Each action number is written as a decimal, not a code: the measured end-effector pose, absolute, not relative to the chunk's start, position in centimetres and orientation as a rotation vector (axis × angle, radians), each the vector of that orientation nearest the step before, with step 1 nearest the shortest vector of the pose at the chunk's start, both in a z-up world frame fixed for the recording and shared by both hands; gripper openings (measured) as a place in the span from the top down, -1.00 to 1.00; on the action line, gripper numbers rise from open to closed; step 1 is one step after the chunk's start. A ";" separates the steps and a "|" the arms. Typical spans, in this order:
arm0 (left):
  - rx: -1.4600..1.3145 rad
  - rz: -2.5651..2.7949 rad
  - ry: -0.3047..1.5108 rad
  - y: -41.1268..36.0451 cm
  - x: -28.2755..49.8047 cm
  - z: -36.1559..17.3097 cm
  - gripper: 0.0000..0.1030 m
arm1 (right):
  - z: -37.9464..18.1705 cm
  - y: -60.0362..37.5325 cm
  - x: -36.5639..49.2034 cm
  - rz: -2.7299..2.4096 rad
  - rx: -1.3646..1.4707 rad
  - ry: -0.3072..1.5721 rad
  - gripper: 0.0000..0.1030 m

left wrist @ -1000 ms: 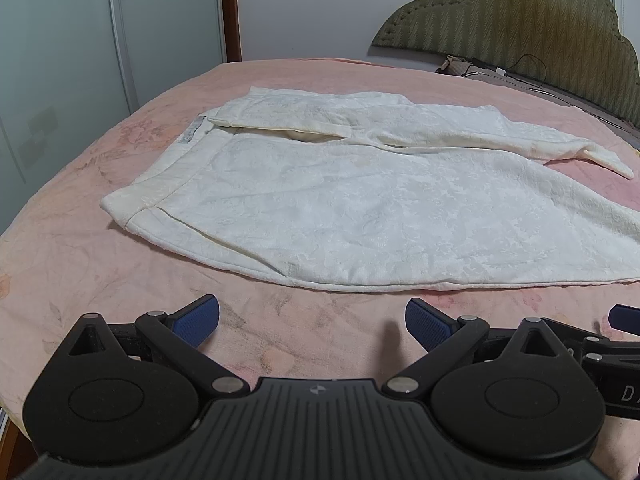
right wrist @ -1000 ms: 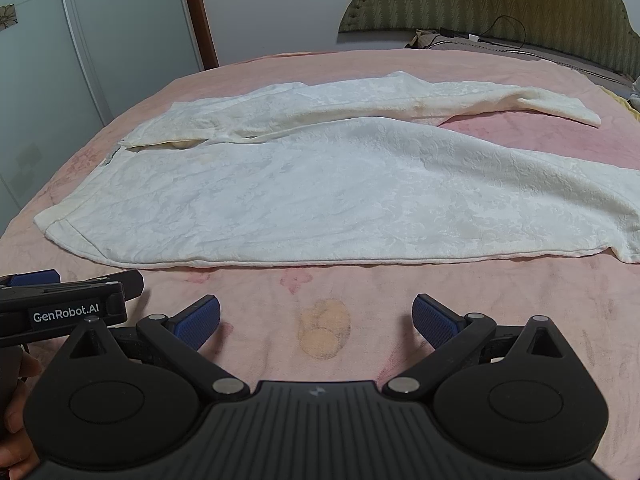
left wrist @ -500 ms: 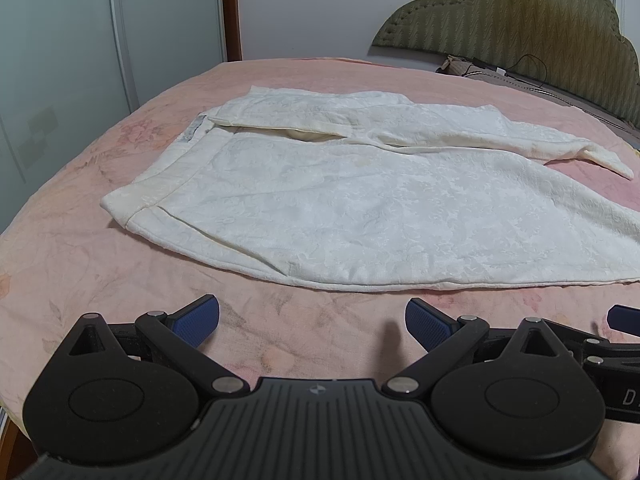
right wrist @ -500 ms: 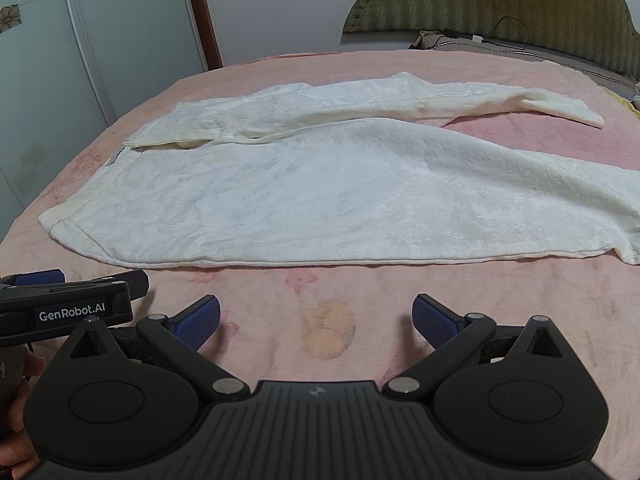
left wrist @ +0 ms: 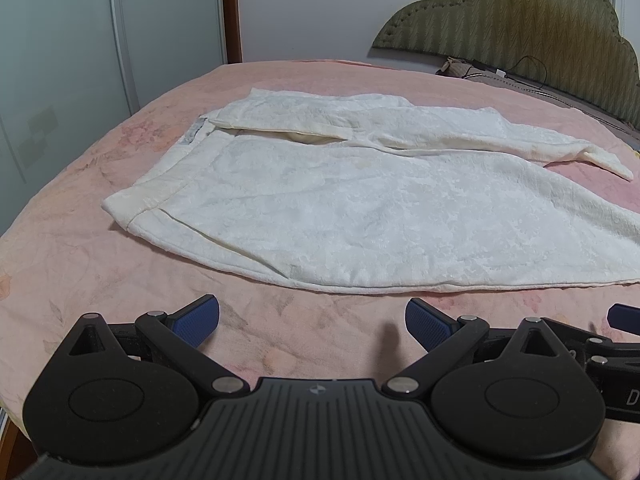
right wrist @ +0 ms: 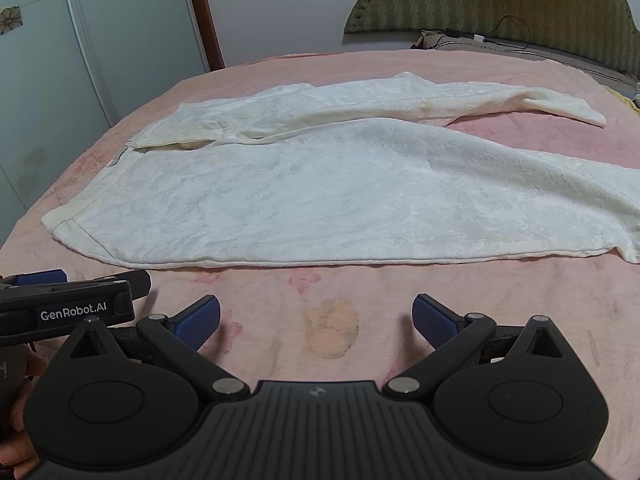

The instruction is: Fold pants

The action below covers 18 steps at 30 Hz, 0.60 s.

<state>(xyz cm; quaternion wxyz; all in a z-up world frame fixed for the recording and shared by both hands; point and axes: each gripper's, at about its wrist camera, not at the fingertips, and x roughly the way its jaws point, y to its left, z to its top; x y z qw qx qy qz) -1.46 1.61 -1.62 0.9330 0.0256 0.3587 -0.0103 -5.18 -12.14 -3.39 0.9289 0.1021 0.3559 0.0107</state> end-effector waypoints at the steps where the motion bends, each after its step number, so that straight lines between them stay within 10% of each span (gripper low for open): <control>1: 0.053 -0.021 0.731 1.6 -1.5 -1.6 -0.96 | -3.3 -12.1 -5.3 0.020 0.205 0.717 -1.00; 18: 0.077 0.043 0.603 3.0 5.7 1.3 -0.97 | 1.2 -11.4 2.2 0.183 -0.057 0.483 -1.00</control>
